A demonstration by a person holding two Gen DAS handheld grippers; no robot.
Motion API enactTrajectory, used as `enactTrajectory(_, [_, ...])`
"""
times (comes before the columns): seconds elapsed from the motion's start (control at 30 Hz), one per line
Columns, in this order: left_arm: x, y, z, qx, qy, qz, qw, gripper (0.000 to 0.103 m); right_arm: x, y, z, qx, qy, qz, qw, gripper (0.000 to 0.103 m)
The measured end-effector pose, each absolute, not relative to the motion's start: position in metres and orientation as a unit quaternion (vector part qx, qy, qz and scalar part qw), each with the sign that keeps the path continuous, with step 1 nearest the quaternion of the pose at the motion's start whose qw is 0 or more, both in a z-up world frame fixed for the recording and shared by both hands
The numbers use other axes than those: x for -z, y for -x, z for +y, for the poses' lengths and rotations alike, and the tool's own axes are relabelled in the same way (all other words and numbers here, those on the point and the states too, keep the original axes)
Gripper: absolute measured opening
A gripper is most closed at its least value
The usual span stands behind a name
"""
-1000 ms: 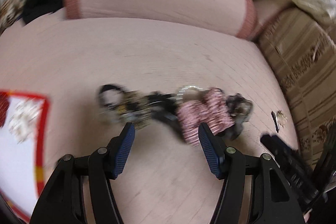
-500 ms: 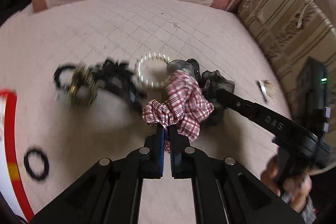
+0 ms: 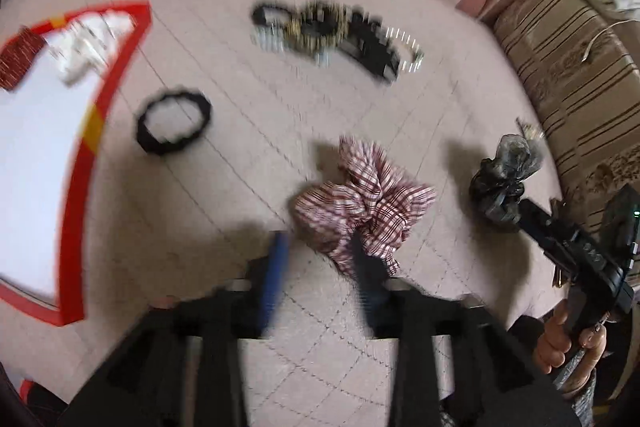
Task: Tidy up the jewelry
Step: 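Grasp red plaid scrunchie with left tool while right tool grasps grey sheer scrunchie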
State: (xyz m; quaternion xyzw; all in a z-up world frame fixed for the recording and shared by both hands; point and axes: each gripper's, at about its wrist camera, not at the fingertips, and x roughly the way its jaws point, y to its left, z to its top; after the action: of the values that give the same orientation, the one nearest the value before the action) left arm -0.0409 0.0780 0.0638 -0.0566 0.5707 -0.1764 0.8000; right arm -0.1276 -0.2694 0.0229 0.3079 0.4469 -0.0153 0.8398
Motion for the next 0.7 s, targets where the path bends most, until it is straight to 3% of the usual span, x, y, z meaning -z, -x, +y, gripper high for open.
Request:
enactTrajectory(0.03, [-0.071,0.043,0.08,0.172,0.052,0.554,0.813,0.055,-0.024,0.128,-0.271,0.016,-0.307,0.445,0.841,0.058])
enactTrajectory(0.33, [-0.053,0.027,0.045,0.185,0.016,0.557,0.81,0.055,-0.032,0.106,-0.256,0.035,-0.256,0.433,0.864,0.058])
enactTrajectory(0.63, [-0.031,0.028,0.017,0.166,-0.001,0.561,0.811,0.055,-0.012,0.082,-0.259,0.048,-0.279,0.434,0.855,0.058])
enactTrajectory(0.7, [-0.031,0.03,0.017,0.155,0.002,0.561,0.813,0.049,-0.011,0.084,-0.258,0.046,-0.285,0.427,0.857,0.056])
